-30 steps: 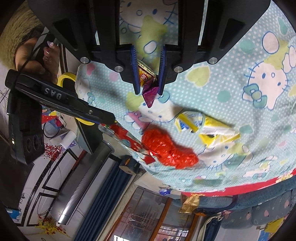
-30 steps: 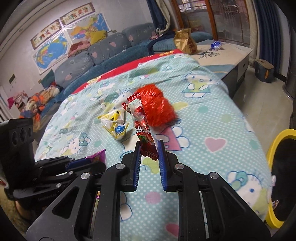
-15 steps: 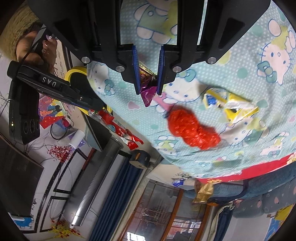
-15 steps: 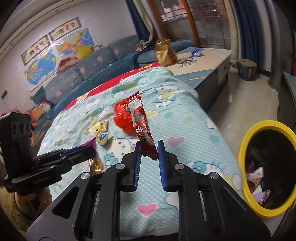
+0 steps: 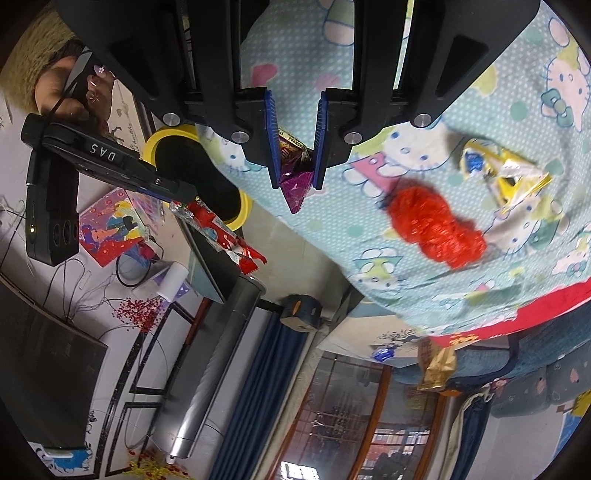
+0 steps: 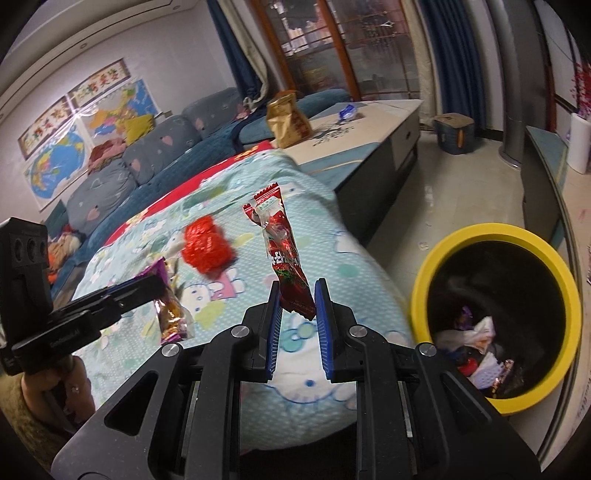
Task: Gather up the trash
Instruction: 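Carry the purple wrapper and red snack packet over the yellow bin with both grippers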
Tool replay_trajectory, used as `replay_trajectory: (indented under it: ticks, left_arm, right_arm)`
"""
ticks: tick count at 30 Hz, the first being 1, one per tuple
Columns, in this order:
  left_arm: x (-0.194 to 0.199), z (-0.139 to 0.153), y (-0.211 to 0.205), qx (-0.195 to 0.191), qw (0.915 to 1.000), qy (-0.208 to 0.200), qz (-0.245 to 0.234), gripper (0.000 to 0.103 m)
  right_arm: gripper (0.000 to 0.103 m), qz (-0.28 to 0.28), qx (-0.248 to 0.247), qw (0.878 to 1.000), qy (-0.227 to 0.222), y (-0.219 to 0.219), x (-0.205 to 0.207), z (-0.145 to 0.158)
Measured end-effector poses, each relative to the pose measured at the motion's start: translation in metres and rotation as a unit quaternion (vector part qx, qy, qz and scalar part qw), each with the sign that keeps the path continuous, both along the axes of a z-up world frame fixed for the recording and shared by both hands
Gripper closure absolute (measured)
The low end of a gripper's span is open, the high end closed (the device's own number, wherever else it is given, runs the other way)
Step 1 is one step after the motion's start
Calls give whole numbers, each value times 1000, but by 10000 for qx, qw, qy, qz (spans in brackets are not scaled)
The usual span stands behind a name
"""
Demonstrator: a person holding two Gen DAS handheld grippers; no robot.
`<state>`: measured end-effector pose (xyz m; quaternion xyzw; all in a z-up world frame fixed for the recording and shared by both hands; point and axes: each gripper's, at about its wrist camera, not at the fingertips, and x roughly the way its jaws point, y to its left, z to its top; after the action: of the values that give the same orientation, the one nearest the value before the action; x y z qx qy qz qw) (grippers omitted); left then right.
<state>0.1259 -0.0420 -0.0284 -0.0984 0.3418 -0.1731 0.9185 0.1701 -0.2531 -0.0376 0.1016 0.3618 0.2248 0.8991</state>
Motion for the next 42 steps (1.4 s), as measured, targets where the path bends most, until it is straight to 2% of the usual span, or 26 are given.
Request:
replay_trajectory:
  ticks: [16, 30, 42]
  left_arm:
    - [31, 7, -68, 26, 9981, -79, -603, 87]
    - [47, 7, -126, 170, 9941, -225, -1044, 87]
    - [64, -6, -173, 354, 9894, -217, -1392, 87]
  right_arm:
    - [90, -975, -56, 9952, 92, -76, 4, -9]
    - [90, -1974, -238, 9797, 266, -146, 12, -23]
    - [89, -2374, -319, 9697, 481, -175, 16, -40]
